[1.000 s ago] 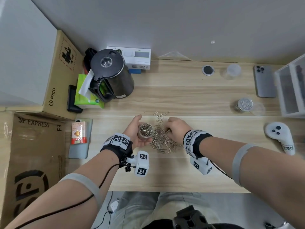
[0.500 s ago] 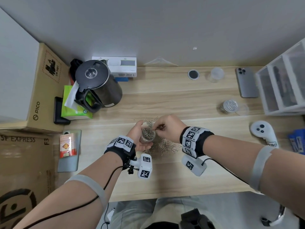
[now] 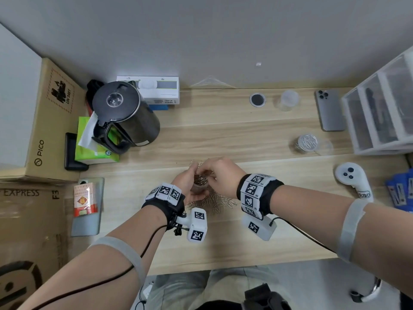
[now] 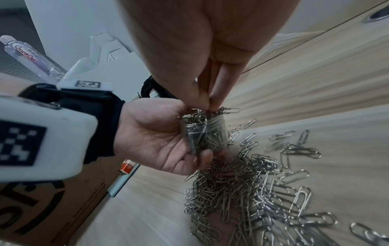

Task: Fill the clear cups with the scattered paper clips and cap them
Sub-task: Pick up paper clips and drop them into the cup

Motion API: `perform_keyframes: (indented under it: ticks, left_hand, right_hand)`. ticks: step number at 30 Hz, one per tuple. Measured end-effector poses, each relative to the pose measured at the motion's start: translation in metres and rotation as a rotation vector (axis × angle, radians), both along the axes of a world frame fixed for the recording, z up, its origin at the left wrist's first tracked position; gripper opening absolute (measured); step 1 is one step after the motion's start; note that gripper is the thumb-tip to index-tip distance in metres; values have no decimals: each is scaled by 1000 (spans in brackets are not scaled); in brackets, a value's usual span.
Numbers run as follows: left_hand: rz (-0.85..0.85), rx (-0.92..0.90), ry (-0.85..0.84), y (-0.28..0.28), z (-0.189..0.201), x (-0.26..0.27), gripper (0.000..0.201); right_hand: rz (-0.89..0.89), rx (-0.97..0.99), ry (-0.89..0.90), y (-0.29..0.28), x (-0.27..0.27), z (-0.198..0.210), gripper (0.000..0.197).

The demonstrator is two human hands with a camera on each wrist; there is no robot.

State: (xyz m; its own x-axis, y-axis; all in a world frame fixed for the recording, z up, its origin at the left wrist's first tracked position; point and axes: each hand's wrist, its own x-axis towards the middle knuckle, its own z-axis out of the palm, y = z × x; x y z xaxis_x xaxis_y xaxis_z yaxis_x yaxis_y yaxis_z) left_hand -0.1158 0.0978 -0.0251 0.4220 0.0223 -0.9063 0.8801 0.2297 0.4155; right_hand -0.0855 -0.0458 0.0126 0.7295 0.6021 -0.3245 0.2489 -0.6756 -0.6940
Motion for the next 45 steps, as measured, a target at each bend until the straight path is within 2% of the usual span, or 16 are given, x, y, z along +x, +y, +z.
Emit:
perform_keyframes:
  ticks: [8, 14, 17, 20, 26, 31, 35, 37, 41, 45]
  left_hand:
    - [13, -72, -48, -1, 1, 4, 52]
    - [-105, -53, -126, 1, -4, 7, 70]
    - [-150, -34, -175, 1, -3, 8, 70]
    - [-172, -17, -132, -1, 0, 11, 75]
    - [-114, -34, -74, -1, -2, 9, 55]
    - [-110, 46, -94, -10, -5, 6, 57]
    - [-207, 88, -187, -14, 0, 4, 63]
    - [-209, 80, -222, -13, 0, 4, 61]
    - [-206, 11, -248, -13, 5, 5, 52]
    - [-238, -47, -235, -20, 10, 8, 53]
  right_hand:
    - [-193, 220, 177, 0, -4, -2, 32]
    - [-202, 267, -89, -4, 3, 1, 28]
    - [-245, 224, -88, -9, 6, -2, 24]
    - [-266, 170, -10, -13, 6, -7, 18]
    - [-319, 189, 100, -18, 2, -6, 20]
    - [-287, 149, 19, -17, 0, -8, 17]
    - [-234, 106, -29, -18, -3, -7, 17]
    - [-221, 124, -38, -20, -4, -5, 20]
    - [-240, 204, -56, -27, -2, -4, 12]
    - [-131, 106, -90, -33, -2, -10, 9]
